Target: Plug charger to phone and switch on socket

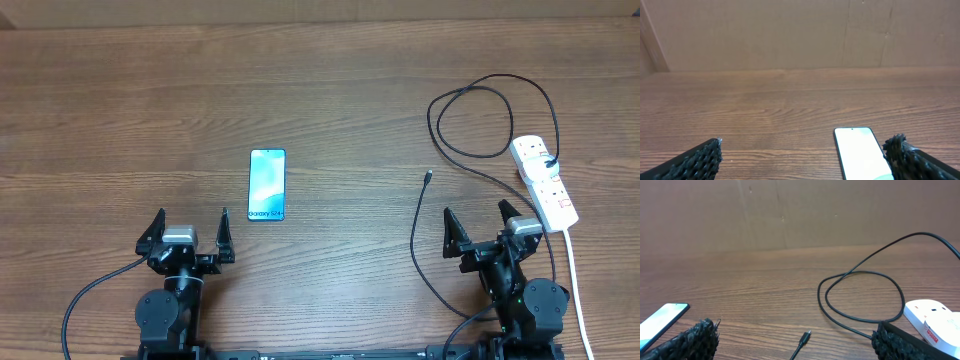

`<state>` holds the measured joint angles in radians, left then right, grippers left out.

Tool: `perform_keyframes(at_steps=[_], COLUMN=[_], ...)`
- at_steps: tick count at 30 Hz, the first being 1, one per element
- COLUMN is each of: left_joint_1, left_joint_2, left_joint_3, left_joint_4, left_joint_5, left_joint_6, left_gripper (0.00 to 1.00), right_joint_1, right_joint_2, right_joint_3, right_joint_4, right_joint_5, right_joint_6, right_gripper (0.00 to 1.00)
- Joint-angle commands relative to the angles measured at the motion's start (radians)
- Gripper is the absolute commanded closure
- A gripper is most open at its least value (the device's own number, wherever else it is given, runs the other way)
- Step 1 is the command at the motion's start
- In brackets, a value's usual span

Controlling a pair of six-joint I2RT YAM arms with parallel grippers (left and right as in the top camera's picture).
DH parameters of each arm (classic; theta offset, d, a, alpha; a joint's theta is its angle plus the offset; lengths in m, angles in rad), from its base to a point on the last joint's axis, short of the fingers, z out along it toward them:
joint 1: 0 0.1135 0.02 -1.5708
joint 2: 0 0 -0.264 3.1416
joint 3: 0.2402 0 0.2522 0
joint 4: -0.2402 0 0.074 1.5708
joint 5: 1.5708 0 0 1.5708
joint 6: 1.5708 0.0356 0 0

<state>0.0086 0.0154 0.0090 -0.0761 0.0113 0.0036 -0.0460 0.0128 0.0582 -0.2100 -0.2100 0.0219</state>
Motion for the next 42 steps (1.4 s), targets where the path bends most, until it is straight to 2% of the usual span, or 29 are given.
perform_keyframes(at_steps=[1,27,37,42], left_joint_1=[0.004,0.004,0.004,0.004], left_joint_2=[-0.011,0.056,0.062,0.14], left_joint_3=[-0.004,0.029,0.142,0.214], left_joint_4=[-0.002,0.006,-0.053,-0.058], left_joint_5=[-0.01,-0.021,-0.021,-0.018], left_joint_6=[0.018,-0.003,-0.003,-0.032], left_gripper=[0.0,0.0,0.0,0.0], right_joint_1=[0.0,0.0,0.0,0.0], right_joint_2=[-0.01,-0.01,-0.01,-0.01], right_joint_3=[0.01,0.01,0.01,0.01], right_joint_4=[-0.006,-0.006,-0.006,-0.006], right_joint_5=[0.0,0.0,0.0,0.0], right_joint_6=[-0.004,-0.004,-0.004,-0.004], right_gripper=[0.0,0.0,0.0,0.0])
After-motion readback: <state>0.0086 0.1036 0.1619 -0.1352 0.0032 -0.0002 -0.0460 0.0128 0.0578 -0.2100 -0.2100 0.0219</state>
